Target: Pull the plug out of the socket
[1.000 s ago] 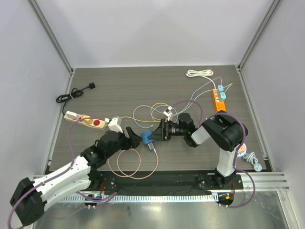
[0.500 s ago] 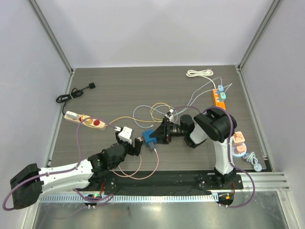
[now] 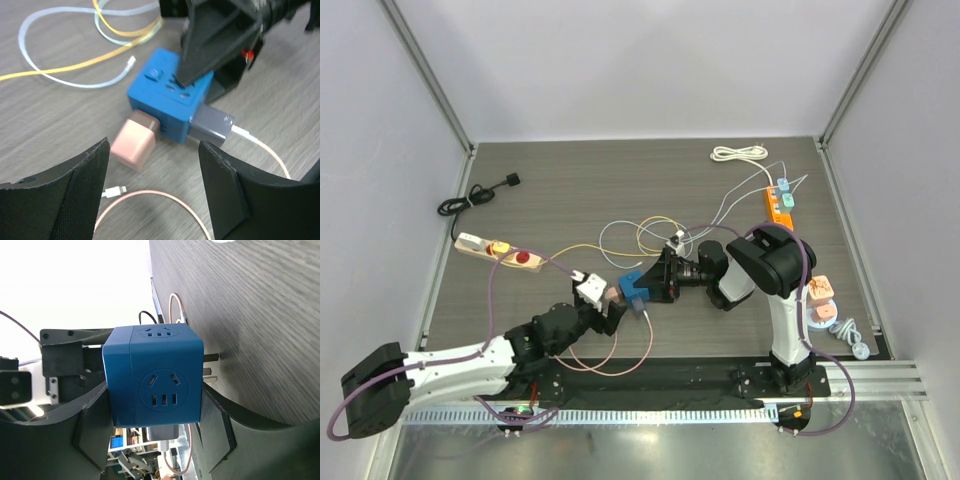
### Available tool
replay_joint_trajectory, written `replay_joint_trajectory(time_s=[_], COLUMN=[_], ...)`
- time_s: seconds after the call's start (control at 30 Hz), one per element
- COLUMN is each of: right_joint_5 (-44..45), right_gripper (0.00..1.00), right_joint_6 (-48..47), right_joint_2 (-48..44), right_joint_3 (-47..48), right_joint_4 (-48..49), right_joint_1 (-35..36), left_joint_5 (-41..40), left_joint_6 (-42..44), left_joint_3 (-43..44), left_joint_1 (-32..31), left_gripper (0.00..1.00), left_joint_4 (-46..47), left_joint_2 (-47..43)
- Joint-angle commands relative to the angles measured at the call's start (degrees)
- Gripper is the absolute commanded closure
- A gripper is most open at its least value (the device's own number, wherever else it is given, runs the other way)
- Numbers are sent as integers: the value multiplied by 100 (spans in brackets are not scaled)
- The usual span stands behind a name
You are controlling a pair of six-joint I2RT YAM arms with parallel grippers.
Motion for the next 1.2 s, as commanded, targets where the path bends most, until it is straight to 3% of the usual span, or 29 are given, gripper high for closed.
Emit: replay_joint_trajectory(time_s=[0.0,0.33,0.43,0.57,0.7,0.73,0.97,1.17], right_joint_5=[-207,-506,-532,-278,179,223,-13,-22], right_gripper=[99,99,99,99,99,99,99,99], right_joint_6=[152,434,276,-1370,-2919,-3037,-2933,-3160], right_joint_2=[-125,-274,-494,-1073,-1952,-2110,-2059,-2392], right_joint_3=[55,-86,-104,-51,186,239,143,-15], right_joint_4=[2090,1985,1521,-515,-3299,-3498,-3403,-3736], right_joint_1=[-32,-199,-261,-261,-252,-261,-261,-261], left_joint_5=[382,602,708,769,866,901,858,743], left_joint_6=[159,317,309,274,335,352,660,1047], left_joint_3=[307,264,299,334,334,404,764,1063], left_joint_1=[-20,-20,-20,-20,-20,-20,-20,-20], left_gripper=[26,28,35,36,36,36,28,28], left_joint_4=[180,163,180,154,233,224,295,373], left_joint_2=[318,117,239,319,432,520,1407,2066])
